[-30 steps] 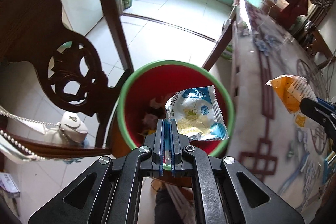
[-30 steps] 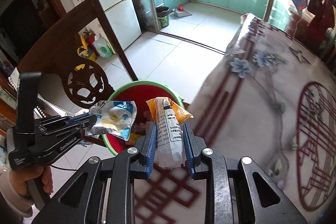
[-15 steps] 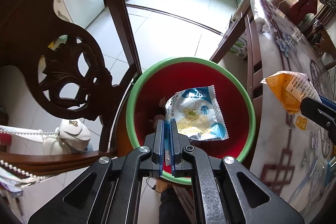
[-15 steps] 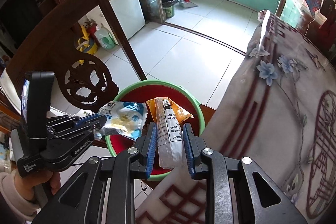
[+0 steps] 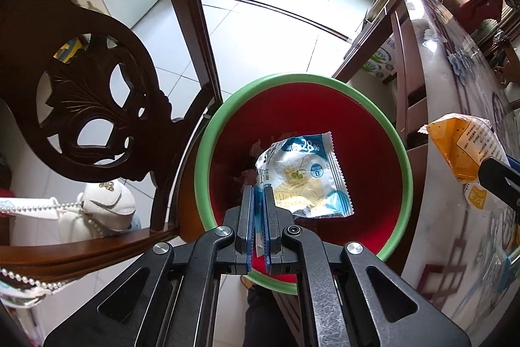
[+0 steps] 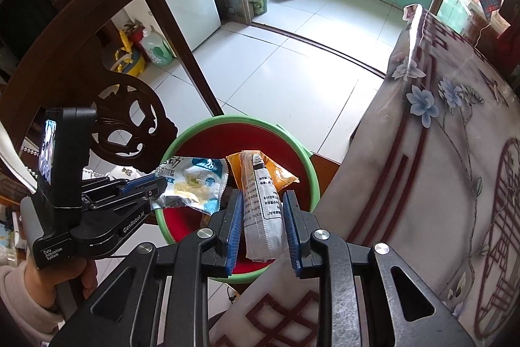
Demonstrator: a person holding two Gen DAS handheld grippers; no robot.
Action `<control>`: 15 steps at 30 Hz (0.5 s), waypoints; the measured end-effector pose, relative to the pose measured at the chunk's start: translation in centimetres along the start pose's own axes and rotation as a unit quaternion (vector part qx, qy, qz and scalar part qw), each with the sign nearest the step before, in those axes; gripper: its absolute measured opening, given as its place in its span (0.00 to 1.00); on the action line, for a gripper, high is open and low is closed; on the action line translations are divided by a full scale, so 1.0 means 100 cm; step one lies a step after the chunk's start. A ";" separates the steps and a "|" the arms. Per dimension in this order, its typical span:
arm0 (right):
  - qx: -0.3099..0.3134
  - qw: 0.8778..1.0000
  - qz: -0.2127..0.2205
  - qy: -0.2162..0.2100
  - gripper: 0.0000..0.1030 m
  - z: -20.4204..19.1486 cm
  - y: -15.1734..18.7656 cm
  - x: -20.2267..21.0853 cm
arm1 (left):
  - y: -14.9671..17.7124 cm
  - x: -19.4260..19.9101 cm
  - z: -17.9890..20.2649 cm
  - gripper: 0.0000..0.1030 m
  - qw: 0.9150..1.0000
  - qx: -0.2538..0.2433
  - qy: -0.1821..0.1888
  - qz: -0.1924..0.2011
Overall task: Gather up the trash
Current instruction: 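Open both grippers over the bucket to drop the snack bag and wrapper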
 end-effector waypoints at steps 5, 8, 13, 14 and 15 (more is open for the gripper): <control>-0.004 1.000 -0.003 -0.002 0.22 0.000 -0.001 -0.003 | 0.000 -0.004 -0.005 0.08 1.000 0.013 -0.004 -0.005; -0.006 1.000 -0.001 -0.003 0.31 -0.001 -0.001 -0.001 | 0.000 0.000 -0.008 0.37 1.000 0.021 -0.007 0.001; -0.006 1.000 0.012 -0.013 0.41 -0.003 0.001 0.008 | 0.001 0.014 -0.010 0.68 0.999 0.028 -0.011 0.027; -0.007 1.000 0.015 -0.015 0.42 -0.003 0.002 0.011 | 0.002 0.017 -0.009 0.70 0.999 0.030 -0.010 0.030; -0.007 1.000 0.018 -0.016 0.42 -0.003 0.003 0.014 | 0.004 0.021 -0.008 0.71 0.999 0.032 -0.009 0.032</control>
Point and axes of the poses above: each gripper's, at about its wrist camera, not at the fingertips, and x roughly against the way its jaws point, z to its right, y to its underside, the point moved 3 cm from there along -x, roughly the way its jaws point
